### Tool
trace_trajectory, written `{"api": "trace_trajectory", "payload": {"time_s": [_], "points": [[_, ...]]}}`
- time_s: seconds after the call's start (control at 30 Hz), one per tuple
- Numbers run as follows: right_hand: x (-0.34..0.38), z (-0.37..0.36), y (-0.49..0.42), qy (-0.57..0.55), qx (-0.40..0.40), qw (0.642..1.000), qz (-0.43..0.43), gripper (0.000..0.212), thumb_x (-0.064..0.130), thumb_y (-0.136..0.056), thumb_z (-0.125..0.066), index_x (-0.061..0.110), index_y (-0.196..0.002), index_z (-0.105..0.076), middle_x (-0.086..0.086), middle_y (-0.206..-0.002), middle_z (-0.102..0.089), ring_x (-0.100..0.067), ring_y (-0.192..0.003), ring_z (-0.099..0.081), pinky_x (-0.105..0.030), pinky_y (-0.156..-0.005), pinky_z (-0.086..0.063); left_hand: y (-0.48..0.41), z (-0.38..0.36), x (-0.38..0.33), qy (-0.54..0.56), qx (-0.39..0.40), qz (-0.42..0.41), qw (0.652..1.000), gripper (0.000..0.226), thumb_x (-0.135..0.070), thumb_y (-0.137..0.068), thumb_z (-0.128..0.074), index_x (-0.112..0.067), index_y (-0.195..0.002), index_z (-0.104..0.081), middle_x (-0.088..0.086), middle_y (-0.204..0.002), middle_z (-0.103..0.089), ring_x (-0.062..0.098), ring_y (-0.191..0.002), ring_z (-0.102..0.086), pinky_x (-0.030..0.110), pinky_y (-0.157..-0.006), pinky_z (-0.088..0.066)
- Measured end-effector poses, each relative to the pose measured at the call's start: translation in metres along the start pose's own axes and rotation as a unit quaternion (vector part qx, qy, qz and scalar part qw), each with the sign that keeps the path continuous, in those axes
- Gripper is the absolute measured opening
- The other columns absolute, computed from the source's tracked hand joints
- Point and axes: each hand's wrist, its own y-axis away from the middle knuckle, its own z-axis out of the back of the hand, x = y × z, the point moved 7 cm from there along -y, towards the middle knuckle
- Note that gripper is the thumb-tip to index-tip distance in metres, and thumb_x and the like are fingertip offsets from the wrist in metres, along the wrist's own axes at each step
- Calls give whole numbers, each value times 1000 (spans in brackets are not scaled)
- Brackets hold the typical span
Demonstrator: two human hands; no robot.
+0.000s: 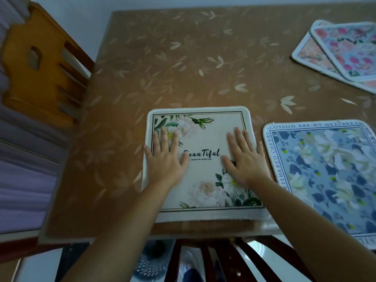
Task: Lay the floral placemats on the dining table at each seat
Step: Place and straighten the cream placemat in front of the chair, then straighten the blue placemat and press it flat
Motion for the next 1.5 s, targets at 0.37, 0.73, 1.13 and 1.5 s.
{"api": "trace_trajectory", "payload": {"time_s": [0.37, 0.73, 1.13, 1.5], "points": [[22, -12, 92, 5, 33, 999, -40, 77, 65, -79, 6, 17, -137, 17, -6, -150, 18, -24, -139, 17, -44, -112, 7, 92, -9, -14, -10, 37, -42, 998, 62, -54, -90, -11, -28, -137, 18, 7, -152, 14, 28, -137, 18, 56, -108, 3], [31, 2, 120, -66, 74, 995, 9, 68, 51, -91, -31, 22, -143, 4, -2, -154, 7, -18, -137, 19, -43, -111, 11, 135, -5, -53, 44, 73, -88, 992, 62, -50, -92, -23, -19, -144, -6, 9, -153, 2, 29, -138, 12, 51, -110, 1], [-84, 85, 131, -93, 19, 994, 50, 59, 37, -91, -45, 15, -140, -21, -4, -148, -28, -18, -138, -17, -39, -114, -9, 157, 31, -211, 119, 17, -236, 964, 58, -35, -78, -67, -9, -126, -50, 10, -134, -51, 27, -125, -44, 52, -99, -34], [-142, 57, 198, -169, 48, 984, 42, 56, 34, -87, -51, 15, -136, -32, 0, -137, -39, -15, -128, -32, -29, -110, -25, 181, 1, -269, 133, 50, -250, 958, 57, -43, -89, -47, -18, -138, -32, 0, -149, -25, 16, -139, -10, 37, -110, 7]]}}
